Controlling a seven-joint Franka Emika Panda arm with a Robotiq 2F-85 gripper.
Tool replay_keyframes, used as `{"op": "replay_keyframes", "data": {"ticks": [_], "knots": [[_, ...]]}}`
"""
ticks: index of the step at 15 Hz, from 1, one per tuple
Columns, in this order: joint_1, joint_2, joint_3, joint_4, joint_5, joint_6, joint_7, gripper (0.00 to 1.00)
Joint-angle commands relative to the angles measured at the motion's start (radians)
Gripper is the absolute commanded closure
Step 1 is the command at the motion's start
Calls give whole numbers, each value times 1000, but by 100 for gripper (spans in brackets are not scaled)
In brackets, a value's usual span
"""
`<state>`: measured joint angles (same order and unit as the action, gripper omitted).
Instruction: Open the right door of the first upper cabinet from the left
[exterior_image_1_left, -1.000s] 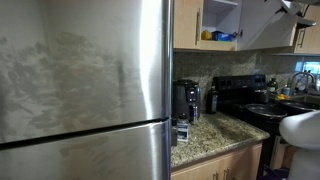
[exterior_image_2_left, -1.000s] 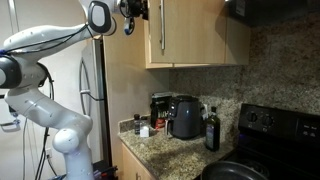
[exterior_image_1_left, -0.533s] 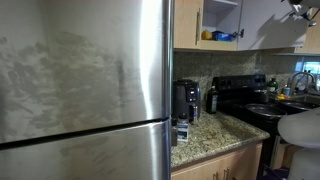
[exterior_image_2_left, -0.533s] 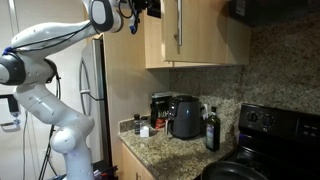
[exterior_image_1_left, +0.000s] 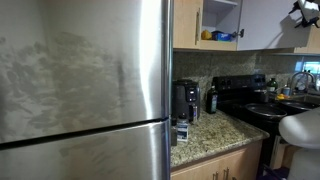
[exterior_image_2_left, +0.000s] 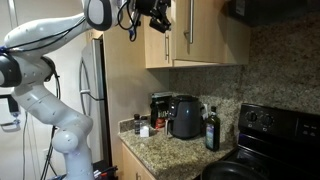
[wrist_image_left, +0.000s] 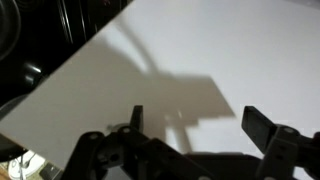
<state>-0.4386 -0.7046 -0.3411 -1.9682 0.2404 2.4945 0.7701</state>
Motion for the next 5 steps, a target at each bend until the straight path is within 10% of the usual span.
{"op": "replay_keyframes", "data": {"ticks": [1, 5], "knots": [[41, -109, 59, -157, 49, -88, -14, 0], [48, -112, 104, -180, 38, -136, 1, 0]]}}
